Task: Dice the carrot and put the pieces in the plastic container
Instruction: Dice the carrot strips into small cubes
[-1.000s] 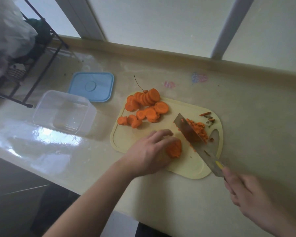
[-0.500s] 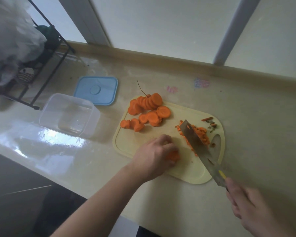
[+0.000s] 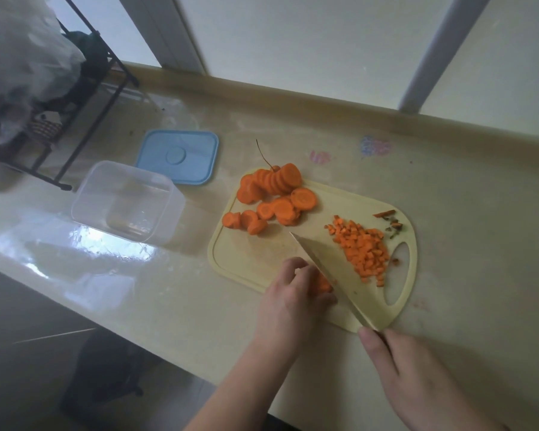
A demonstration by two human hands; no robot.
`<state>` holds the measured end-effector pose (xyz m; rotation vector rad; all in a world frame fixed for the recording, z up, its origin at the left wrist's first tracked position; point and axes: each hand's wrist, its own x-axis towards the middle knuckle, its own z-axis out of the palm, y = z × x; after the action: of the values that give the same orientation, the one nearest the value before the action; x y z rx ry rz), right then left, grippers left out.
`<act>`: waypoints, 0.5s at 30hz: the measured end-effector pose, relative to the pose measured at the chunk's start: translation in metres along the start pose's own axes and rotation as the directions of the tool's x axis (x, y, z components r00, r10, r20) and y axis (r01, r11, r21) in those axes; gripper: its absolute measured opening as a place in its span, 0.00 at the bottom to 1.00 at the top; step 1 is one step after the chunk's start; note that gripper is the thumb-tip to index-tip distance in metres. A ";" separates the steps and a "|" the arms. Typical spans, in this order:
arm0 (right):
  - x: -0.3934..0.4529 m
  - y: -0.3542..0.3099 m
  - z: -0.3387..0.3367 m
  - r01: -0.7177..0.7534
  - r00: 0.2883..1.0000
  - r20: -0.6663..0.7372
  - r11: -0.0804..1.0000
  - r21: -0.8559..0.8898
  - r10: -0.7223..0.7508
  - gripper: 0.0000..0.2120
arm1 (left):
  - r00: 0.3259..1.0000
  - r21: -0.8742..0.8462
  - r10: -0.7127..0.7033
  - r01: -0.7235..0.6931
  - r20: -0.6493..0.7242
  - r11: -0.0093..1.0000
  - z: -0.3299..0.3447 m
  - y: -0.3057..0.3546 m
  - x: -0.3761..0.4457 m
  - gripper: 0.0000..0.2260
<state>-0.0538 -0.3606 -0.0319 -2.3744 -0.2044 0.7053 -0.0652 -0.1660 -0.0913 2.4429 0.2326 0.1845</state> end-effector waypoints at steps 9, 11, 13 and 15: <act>0.003 -0.008 -0.020 -0.046 0.999 -0.023 0.994 0.100 0.049 0.29 | 0.984 0.145 0.162 -0.149 -0.079 0.978 -0.005 -0.004 0.003 0.19; 0.003 -0.007 -0.020 -0.038 0.999 -0.030 0.995 0.090 0.041 0.30 | 0.948 0.165 0.298 -0.279 -0.109 0.946 -0.007 -0.004 0.001 0.14; 0.003 -0.006 -0.021 -0.039 0.999 -0.007 0.997 0.060 0.040 0.29 | 0.904 0.127 0.420 -0.409 -0.081 0.904 -0.006 -0.008 0.000 0.08; 0.002 -0.007 -0.021 -0.017 1.000 0.009 0.999 0.051 0.017 0.25 | 0.889 0.097 0.456 -0.451 -0.038 0.887 -0.004 -0.013 -0.001 0.07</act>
<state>-0.0406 -0.3658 -0.0150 -2.3273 -0.1678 0.7208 -0.0685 -0.1538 -0.0966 2.5436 -0.3211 0.4615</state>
